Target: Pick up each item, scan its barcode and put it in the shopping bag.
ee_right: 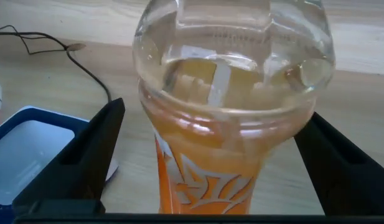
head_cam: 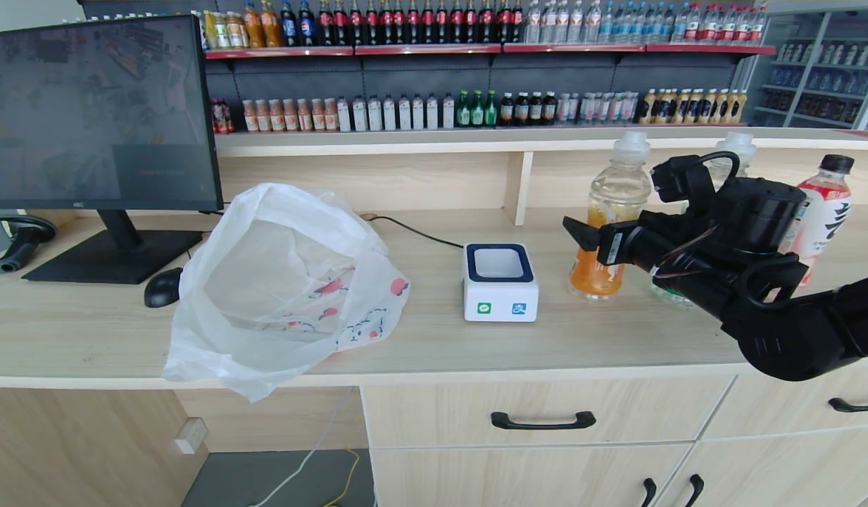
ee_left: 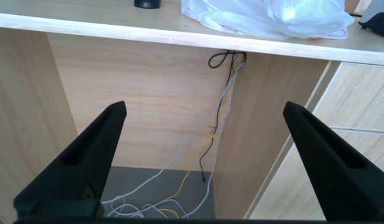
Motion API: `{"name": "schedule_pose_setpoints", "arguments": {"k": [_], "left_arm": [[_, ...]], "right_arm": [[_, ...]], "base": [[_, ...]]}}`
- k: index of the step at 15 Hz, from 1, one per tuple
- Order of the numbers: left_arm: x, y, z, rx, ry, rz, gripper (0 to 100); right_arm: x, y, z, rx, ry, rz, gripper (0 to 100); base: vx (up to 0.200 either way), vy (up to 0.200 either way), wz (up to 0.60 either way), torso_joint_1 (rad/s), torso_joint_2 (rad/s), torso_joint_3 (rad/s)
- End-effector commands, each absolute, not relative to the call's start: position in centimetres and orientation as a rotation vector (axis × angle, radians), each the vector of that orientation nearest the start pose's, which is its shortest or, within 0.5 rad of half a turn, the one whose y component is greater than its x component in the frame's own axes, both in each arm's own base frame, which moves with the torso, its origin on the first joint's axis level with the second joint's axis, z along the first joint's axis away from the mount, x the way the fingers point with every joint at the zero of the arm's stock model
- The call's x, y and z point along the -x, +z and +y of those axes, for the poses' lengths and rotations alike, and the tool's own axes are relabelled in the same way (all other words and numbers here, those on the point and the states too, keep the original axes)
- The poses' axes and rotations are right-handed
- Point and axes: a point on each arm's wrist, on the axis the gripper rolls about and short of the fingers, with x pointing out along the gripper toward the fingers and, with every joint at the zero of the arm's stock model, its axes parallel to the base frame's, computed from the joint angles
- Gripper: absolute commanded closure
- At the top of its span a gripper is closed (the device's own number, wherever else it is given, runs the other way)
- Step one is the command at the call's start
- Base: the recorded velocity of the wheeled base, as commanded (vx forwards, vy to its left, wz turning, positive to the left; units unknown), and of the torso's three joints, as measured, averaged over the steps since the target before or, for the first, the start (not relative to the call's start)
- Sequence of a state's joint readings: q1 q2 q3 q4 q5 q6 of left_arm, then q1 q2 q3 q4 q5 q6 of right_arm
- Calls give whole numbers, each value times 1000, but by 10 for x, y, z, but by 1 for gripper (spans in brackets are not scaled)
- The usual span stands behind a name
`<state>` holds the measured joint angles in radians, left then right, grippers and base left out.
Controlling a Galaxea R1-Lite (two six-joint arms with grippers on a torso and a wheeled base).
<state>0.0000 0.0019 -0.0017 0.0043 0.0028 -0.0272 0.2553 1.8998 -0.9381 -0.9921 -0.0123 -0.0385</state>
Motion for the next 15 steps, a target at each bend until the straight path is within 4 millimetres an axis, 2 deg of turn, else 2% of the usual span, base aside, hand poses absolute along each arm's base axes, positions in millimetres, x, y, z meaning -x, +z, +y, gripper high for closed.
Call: {"name": "schedule_pose_setpoints", "arguments": {"k": [1, 11, 12, 15], "left_arm": [[23, 75, 0, 28, 3, 5, 0], [23, 75, 0, 28, 3, 5, 0], [23, 75, 0, 28, 3, 5, 0], [23, 75, 0, 28, 3, 5, 0]], "right_arm": [[-350, 187, 92, 33, 226, -36, 0], [-355, 188, 100, 32, 177, -35, 0], [-355, 188, 100, 41, 174, -39, 100], [-354, 189, 100, 30, 180, -38, 100]], "base": [[0, 0, 0, 0, 0, 0], [0, 0, 0, 0, 0, 0], [0, 0, 0, 0, 0, 0], [0, 0, 0, 0, 0, 0]]}}
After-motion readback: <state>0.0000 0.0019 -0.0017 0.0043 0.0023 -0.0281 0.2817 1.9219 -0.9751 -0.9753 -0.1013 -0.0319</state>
